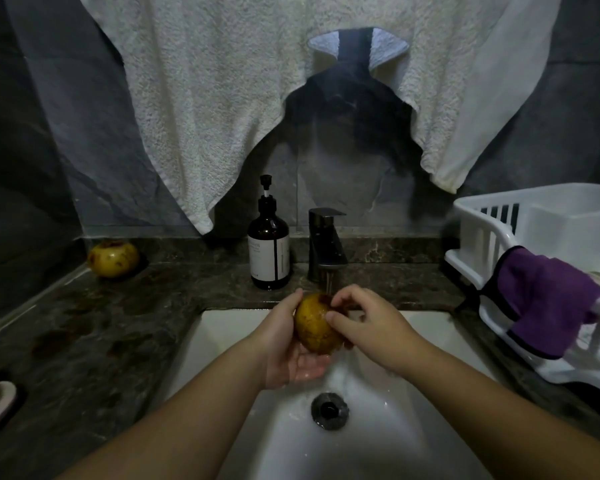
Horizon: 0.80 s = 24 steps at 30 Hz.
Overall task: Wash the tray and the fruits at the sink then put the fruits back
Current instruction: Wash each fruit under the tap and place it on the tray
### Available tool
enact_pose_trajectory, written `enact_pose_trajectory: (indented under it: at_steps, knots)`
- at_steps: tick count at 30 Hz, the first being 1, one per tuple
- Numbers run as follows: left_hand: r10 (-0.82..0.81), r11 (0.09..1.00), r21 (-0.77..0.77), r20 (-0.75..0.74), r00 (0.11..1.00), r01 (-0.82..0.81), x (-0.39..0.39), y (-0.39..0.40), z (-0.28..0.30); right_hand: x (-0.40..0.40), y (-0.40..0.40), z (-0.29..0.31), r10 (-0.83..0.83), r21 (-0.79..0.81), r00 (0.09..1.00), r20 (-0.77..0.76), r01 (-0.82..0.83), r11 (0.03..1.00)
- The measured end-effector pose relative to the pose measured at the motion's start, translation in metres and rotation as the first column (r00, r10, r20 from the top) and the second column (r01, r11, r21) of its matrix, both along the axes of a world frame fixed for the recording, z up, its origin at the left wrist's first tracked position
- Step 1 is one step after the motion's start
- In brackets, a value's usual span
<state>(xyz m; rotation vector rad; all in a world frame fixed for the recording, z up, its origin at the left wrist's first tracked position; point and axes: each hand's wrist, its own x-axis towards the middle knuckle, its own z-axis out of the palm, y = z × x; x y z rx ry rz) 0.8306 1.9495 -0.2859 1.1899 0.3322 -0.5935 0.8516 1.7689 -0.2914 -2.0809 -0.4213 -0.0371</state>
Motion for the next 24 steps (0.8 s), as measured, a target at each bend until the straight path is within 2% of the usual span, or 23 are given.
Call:
enact_pose_trajectory:
  at_steps: [5, 8, 24]
  knots:
    - [0.098, 0.992, -0.081, 0.035, 0.995, -0.095, 0.000, -0.004, 0.002, 0.004, -0.003, 0.000, 0.014, -0.066, 0.999, 0.038, -0.011, 0.998]
    - [0.096, 0.991, -0.101, 0.053, 0.994, -0.090, -0.001, -0.006, 0.001, 0.006, -0.002, 0.002, 0.020, -0.091, 0.999, 0.041, -0.016, 0.996]
    - [0.155, 0.984, -0.104, 0.080, 0.985, -0.146, -0.002, -0.010, 0.001, 0.009, 0.002, 0.003, 0.022, -0.136, 0.999, 0.037, -0.017, 0.991]
